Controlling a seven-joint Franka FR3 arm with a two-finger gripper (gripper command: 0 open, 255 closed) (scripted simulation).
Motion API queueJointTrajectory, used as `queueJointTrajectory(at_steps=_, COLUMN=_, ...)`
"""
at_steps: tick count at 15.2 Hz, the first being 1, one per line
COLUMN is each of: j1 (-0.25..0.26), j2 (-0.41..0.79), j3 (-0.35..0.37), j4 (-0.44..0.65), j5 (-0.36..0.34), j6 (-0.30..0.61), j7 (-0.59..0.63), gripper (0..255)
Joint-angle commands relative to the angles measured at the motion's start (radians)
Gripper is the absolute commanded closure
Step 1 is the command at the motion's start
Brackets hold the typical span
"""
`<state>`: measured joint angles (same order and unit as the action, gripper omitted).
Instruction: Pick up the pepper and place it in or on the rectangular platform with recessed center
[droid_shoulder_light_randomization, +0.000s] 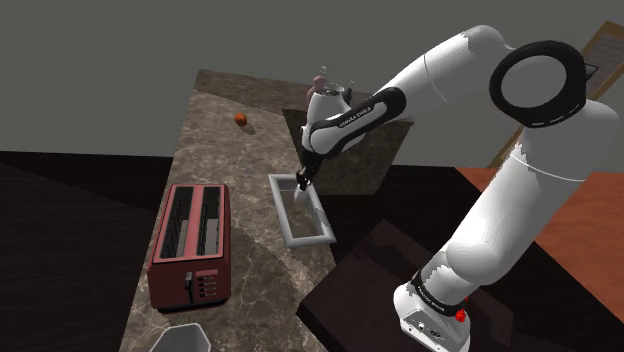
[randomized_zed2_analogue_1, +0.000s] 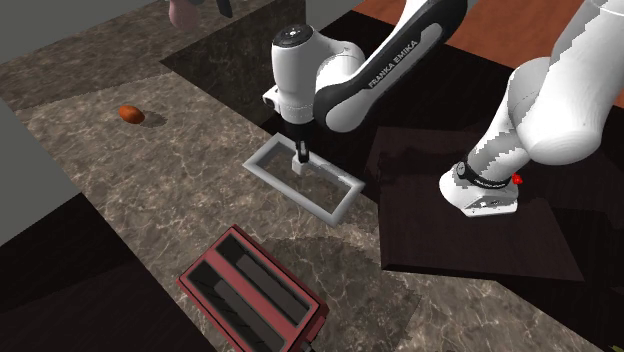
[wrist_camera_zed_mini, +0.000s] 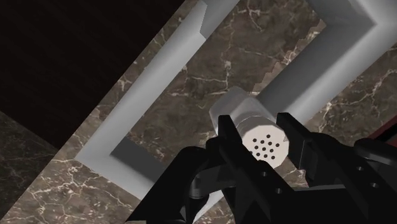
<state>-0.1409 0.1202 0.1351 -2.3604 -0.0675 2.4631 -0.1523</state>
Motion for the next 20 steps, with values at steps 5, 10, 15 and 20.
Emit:
queueJointTrajectory(at_steps=5, j1=0.002, j2=0.029, j3=-0.001, j4=-0.004, j5=-0.009, j6=0.032, j7=0.009, gripper=255)
queueJointTrajectory(at_steps=10, j1=0.002, j2=0.029, j3=-0.001, j4=-0.004, j5=-0.009, j6=0.032, j7=0.009, gripper=0)
queueJointTrajectory(at_steps=15, j1=0.002, j2=0.029, j3=-0.001, j4=-0.004, j5=-0.009, j6=0.032, j7=0.009, gripper=0)
queueJointTrajectory(at_steps=20, j1=0.001, j2=-0.07, j3=0.006, j4=0.025, j5=0.02, j6=-0.093, j7=-0.011, gripper=0)
